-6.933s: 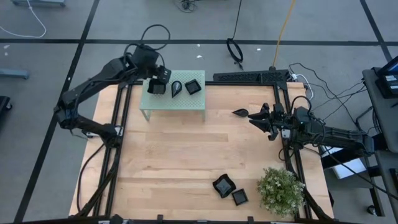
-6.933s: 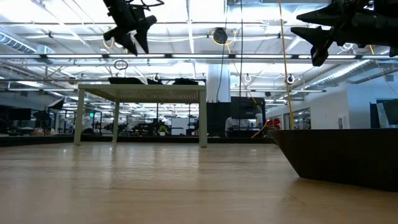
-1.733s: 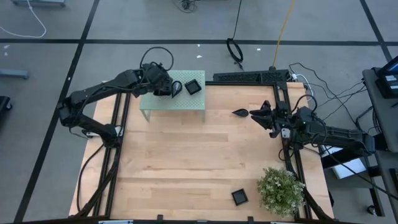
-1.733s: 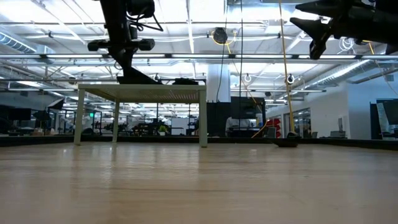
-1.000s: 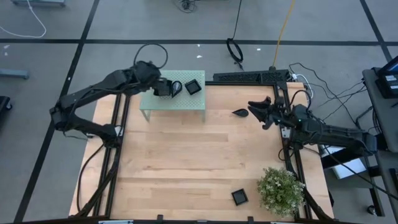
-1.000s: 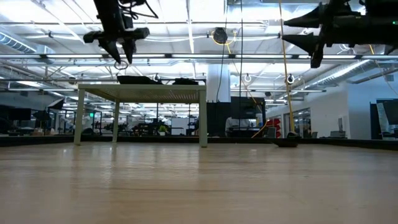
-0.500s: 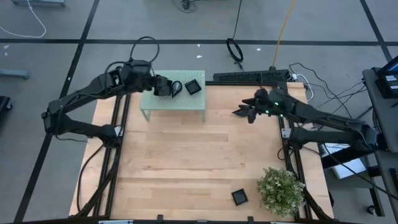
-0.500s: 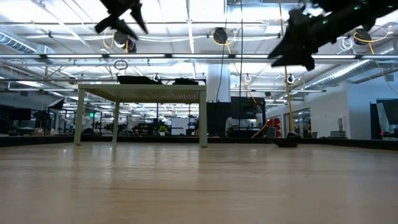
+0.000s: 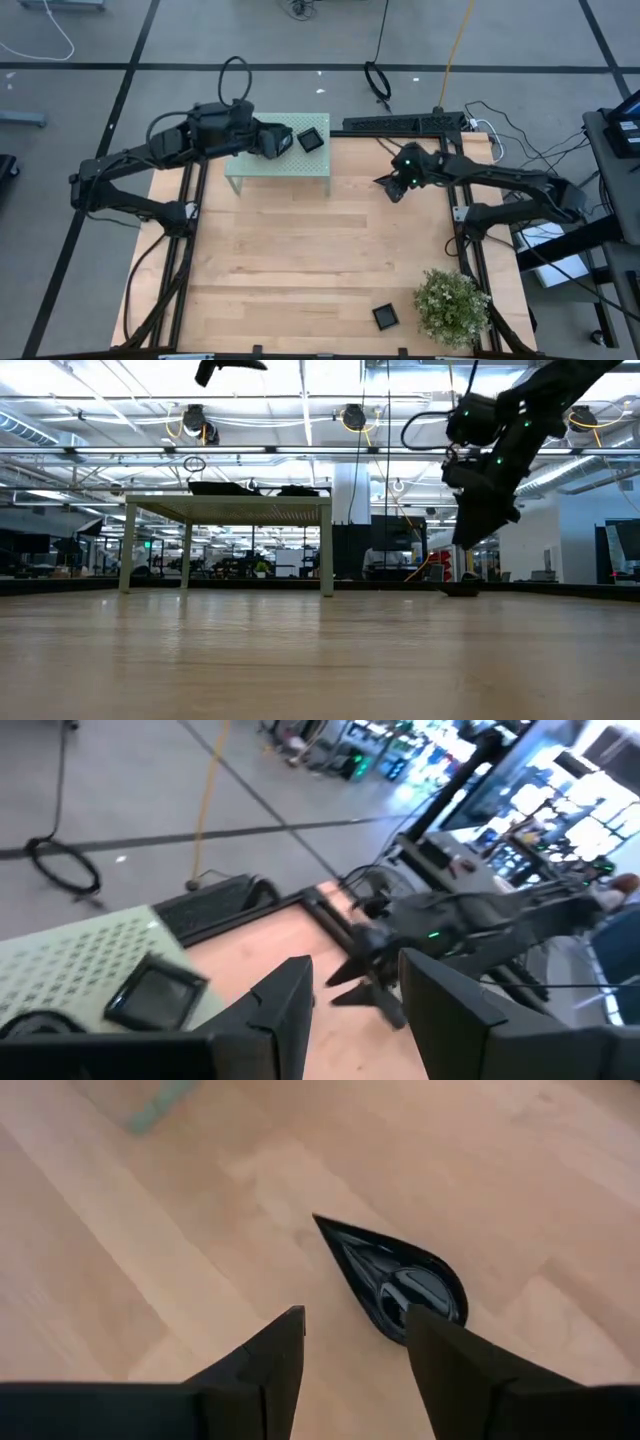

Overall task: Pick & Place Mini shaped plates
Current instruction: Stack the drop shaped plate on top of the stacked drop shaped plates on the shelf

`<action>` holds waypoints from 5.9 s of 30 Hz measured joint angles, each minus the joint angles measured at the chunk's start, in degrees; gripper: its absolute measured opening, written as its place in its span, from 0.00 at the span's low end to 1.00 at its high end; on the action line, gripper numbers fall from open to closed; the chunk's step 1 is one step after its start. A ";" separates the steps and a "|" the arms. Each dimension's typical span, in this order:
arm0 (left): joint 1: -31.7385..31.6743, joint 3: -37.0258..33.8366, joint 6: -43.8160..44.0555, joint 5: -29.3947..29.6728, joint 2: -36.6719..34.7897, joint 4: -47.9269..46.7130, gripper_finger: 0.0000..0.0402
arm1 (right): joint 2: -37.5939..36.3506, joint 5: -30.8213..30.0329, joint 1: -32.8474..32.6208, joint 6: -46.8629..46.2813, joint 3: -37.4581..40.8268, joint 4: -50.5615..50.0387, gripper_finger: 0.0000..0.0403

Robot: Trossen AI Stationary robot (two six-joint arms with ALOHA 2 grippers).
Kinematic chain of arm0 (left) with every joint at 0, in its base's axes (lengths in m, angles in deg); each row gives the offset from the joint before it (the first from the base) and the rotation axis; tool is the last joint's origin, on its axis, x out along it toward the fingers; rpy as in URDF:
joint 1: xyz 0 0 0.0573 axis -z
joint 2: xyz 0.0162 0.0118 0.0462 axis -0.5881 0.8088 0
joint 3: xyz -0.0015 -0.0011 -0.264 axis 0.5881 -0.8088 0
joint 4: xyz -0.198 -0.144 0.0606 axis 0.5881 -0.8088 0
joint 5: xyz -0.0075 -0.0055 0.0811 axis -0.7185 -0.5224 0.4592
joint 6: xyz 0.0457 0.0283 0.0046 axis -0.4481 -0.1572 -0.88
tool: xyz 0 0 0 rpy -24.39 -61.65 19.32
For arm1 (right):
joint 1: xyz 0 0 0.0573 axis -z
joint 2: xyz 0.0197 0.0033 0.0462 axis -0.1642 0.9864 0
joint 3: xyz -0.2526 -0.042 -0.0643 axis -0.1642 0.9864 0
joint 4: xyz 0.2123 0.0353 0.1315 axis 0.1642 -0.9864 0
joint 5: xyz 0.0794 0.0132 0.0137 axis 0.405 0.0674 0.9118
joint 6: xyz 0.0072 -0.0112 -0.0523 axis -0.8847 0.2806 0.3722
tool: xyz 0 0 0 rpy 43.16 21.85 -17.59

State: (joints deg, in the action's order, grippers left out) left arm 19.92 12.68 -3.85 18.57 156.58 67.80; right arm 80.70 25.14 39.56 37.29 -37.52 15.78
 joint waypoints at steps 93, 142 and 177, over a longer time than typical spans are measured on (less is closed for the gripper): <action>6.75 -0.11 1.37 0.09 4.10 -1.47 0.38 | 19.45 13.28 -22.43 23.32 0.04 49.94 0.36; 18.28 -0.04 -3.02 6.37 50.12 6.84 0.38 | -41.09 -3.35 -15.72 24.16 0.66 12.76 0.35; 16.03 0.00 -9.19 -1.32 52.04 9.53 0.38 | -52.28 -9.37 -15.69 6.41 36.90 53.81 0.35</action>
State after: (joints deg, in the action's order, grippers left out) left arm 35.95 12.68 -13.05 17.25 208.62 77.33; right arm 28.42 15.77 23.86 43.70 -0.62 69.59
